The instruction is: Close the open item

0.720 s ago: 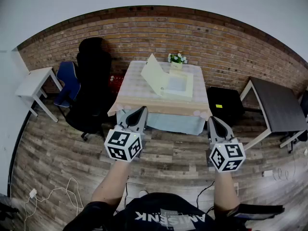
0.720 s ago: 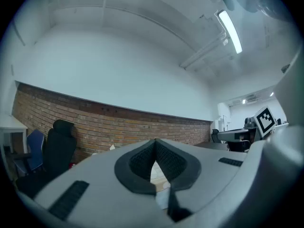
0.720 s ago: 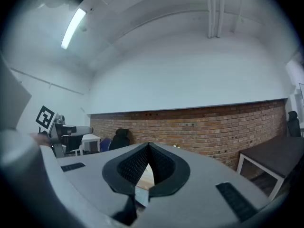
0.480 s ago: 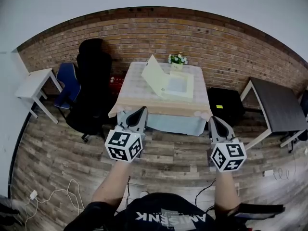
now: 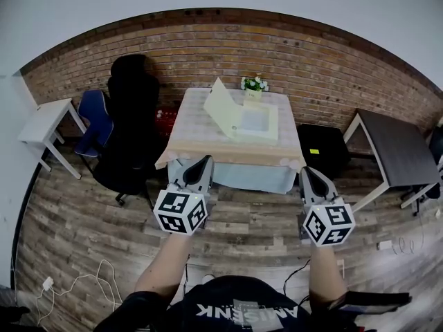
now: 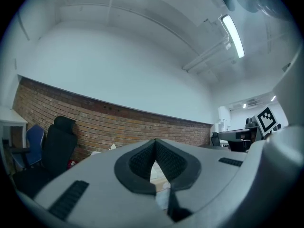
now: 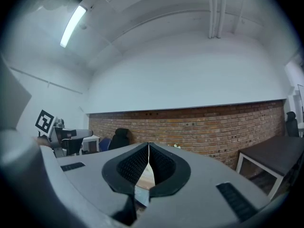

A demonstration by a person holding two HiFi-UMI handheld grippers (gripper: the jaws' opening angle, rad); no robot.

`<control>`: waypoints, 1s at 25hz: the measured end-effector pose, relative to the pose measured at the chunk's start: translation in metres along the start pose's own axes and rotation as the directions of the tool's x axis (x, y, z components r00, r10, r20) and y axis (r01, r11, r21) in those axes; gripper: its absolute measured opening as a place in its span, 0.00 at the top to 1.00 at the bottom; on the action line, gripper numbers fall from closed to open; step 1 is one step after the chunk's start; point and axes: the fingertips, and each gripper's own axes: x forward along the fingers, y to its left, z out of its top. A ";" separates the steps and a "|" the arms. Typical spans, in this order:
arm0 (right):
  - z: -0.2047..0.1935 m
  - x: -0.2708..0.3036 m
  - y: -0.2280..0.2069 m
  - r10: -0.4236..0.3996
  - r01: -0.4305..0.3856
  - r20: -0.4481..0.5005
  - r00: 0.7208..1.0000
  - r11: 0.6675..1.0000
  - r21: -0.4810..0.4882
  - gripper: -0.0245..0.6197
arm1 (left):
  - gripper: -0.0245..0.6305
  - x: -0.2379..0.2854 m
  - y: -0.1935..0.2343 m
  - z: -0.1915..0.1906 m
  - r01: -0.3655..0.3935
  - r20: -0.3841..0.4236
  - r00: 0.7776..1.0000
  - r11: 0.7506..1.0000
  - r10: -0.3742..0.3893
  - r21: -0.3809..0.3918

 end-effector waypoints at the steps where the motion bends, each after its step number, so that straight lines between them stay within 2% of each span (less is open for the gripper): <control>1: -0.001 0.001 0.003 -0.004 0.004 -0.003 1.000 1.000 -0.001 0.90 | 0.94 -0.002 0.003 -0.001 -0.001 0.000 1.000 1.000 0.001 -0.002; 10: -0.001 0.014 0.039 -0.035 0.035 -0.002 0.999 0.999 -0.013 0.90 | 0.94 -0.012 0.038 -0.004 0.013 -0.008 1.000 1.000 -0.013 0.000; 17: -0.004 0.022 0.061 -0.065 0.065 0.005 0.998 0.998 -0.009 0.90 | 0.94 -0.018 0.058 -0.009 0.060 -0.017 0.998 0.998 -0.060 0.014; 25: -0.007 0.053 0.062 -0.038 0.038 0.004 0.999 0.999 -0.014 0.90 | 0.94 -0.004 0.076 -0.011 0.056 -0.008 0.998 0.998 -0.056 0.023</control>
